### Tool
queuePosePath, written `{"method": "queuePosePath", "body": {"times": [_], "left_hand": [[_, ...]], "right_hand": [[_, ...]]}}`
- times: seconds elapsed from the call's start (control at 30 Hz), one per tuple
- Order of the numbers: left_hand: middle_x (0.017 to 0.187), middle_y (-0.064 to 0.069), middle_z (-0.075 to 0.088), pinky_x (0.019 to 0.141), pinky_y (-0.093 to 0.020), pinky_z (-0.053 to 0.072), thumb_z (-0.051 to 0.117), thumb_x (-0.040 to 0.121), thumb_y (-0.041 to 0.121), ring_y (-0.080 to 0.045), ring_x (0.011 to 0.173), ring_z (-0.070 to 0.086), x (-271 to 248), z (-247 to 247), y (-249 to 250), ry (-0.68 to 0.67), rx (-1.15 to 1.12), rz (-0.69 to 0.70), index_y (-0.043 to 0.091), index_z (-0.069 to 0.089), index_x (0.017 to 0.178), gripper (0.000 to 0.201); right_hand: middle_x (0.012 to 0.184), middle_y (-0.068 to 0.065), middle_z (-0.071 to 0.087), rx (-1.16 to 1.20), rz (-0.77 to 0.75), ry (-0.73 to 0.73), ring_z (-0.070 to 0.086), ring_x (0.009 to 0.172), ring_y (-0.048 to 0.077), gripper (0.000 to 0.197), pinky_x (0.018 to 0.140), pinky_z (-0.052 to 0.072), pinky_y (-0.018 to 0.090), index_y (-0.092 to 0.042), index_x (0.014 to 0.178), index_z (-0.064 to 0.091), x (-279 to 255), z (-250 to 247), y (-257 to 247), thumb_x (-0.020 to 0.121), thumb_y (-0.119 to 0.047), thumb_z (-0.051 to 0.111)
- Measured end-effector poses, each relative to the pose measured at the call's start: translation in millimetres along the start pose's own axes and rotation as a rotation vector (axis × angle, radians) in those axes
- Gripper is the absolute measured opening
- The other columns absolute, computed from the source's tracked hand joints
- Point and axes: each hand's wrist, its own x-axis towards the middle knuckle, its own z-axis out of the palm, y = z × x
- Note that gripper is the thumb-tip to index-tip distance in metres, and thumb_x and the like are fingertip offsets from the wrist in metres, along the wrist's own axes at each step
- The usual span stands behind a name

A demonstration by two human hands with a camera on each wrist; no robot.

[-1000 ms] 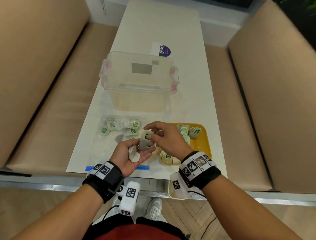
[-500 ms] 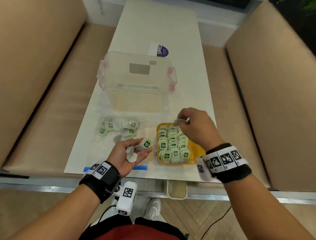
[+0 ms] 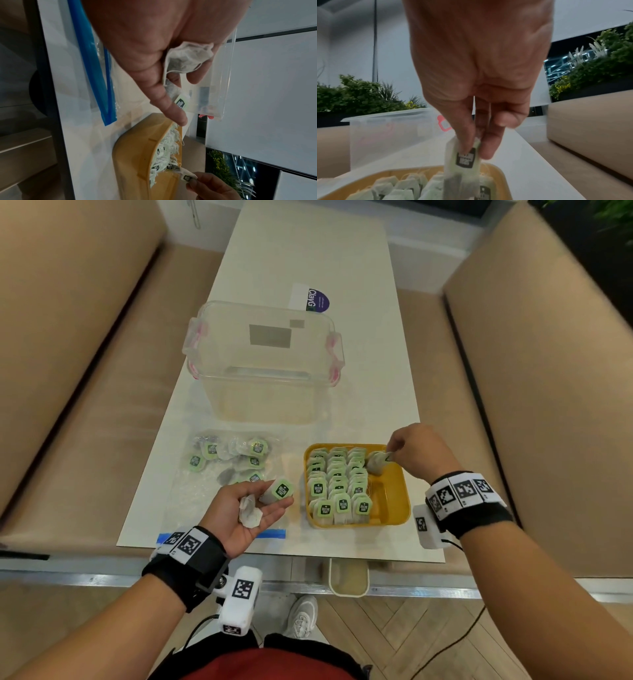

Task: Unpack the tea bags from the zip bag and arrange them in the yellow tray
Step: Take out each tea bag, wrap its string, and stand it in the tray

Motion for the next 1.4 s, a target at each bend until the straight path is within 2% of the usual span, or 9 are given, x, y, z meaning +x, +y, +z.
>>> {"method": "queuePosePath", "body": {"times": [0.17,0.33,0.47,0.67,0.9,1.1,1.17,1.3,1.4], "left_hand": [[0.128,-0.022,0.066,0.079,-0.039,0.059,0.054,0.095,0.012,-0.04,0.106,0.07,-1.3,-2.4,1.1,-0.001,0.005,0.007,0.002,0.063,0.11,0.02],[0.117,-0.019,0.07,0.083,-0.04,0.057,0.054,0.096,0.011,-0.041,0.107,0.07,-4.1,-2.4,0.6,0.0,0.015,0.008,0.003,0.065,0.103,0.016],[0.107,-0.017,0.073,0.084,-0.041,0.057,0.054,0.096,0.011,-0.041,0.107,0.07,-4.8,-2.0,-0.3,0.002,0.023,0.003,0.003,0.067,0.096,0.015],[0.109,-0.017,0.072,0.083,-0.041,0.057,0.055,0.096,0.01,-0.041,0.109,0.069,-6.2,-3.1,0.4,0.004,0.019,0.009,0.003,0.066,0.098,0.013],[0.103,-0.017,0.073,0.083,-0.04,0.058,0.055,0.096,0.01,-0.042,0.111,0.068,-6.1,-6.7,1.6,0.008,0.018,0.01,0.003,0.065,0.098,0.013],[0.116,-0.018,0.07,0.085,-0.042,0.057,0.055,0.095,0.011,-0.043,0.112,0.067,-3.2,-8.4,1.2,0.008,0.014,0.008,0.003,0.065,0.101,0.014],[0.113,-0.018,0.071,0.085,-0.042,0.057,0.055,0.095,0.011,-0.043,0.111,0.067,-3.4,-8.4,1.6,0.008,0.009,0.009,0.003,0.066,0.1,0.014],[0.109,-0.018,0.072,0.083,-0.04,0.058,0.055,0.095,0.011,-0.042,0.11,0.068,-4.9,-7.7,2.7,0.005,0.003,0.013,0.003,0.066,0.101,0.015],[0.114,-0.019,0.071,0.082,-0.041,0.058,0.055,0.094,0.011,-0.042,0.108,0.069,-4.4,-7.8,3.7,0.001,-0.008,0.006,0.004,0.064,0.101,0.014]], "right_hand": [[0.079,-0.004,0.062,-0.013,0.026,-0.017,0.06,0.08,0.017,0.021,0.065,0.045,0.027,-0.024,0.07,0.064,4.8,4.0,3.4,0.082,-0.007,0.069],[0.08,-0.004,0.065,-0.074,0.047,0.007,0.061,0.081,0.018,0.023,0.071,0.054,0.034,-0.027,0.068,0.063,3.0,4.1,6.3,0.082,-0.009,0.068],[0.086,-0.001,0.067,-0.177,0.017,-0.013,0.062,0.081,0.021,0.026,0.073,0.055,0.034,-0.03,0.071,0.063,0.4,11.6,-1.9,0.081,-0.006,0.059],[0.095,0.004,0.067,-0.292,0.003,-0.026,0.063,0.086,0.025,0.022,0.076,0.053,0.032,-0.017,0.091,0.071,1.5,27.9,-11.2,0.085,-0.007,0.054],[0.104,0.005,0.064,-0.329,-0.029,-0.012,0.061,0.094,0.026,0.022,0.081,0.05,0.034,-0.016,0.1,0.069,4.4,37.3,-11.7,0.088,-0.008,0.053],[0.101,0.007,0.061,-0.301,-0.03,0.021,0.058,0.091,0.027,0.011,0.077,0.051,0.036,-0.014,0.099,0.061,6.5,40.6,-10.6,0.088,-0.012,0.057],[0.102,0.007,0.06,-0.254,0.009,0.054,0.058,0.09,0.027,0.013,0.074,0.049,0.033,-0.014,0.101,0.059,6.6,40.0,-7.4,0.089,-0.012,0.057],[0.097,0.005,0.063,-0.005,0.151,0.141,0.06,0.088,0.025,0.015,0.07,0.047,0.03,-0.011,0.1,0.063,-0.7,31.4,-2.5,0.088,-0.02,0.06],[0.08,0.013,0.071,0.186,0.251,0.041,0.066,0.071,0.025,0.021,0.068,0.056,0.036,0.0,0.087,0.069,-9.6,33.1,-4.5,0.082,-0.02,0.064]]}}
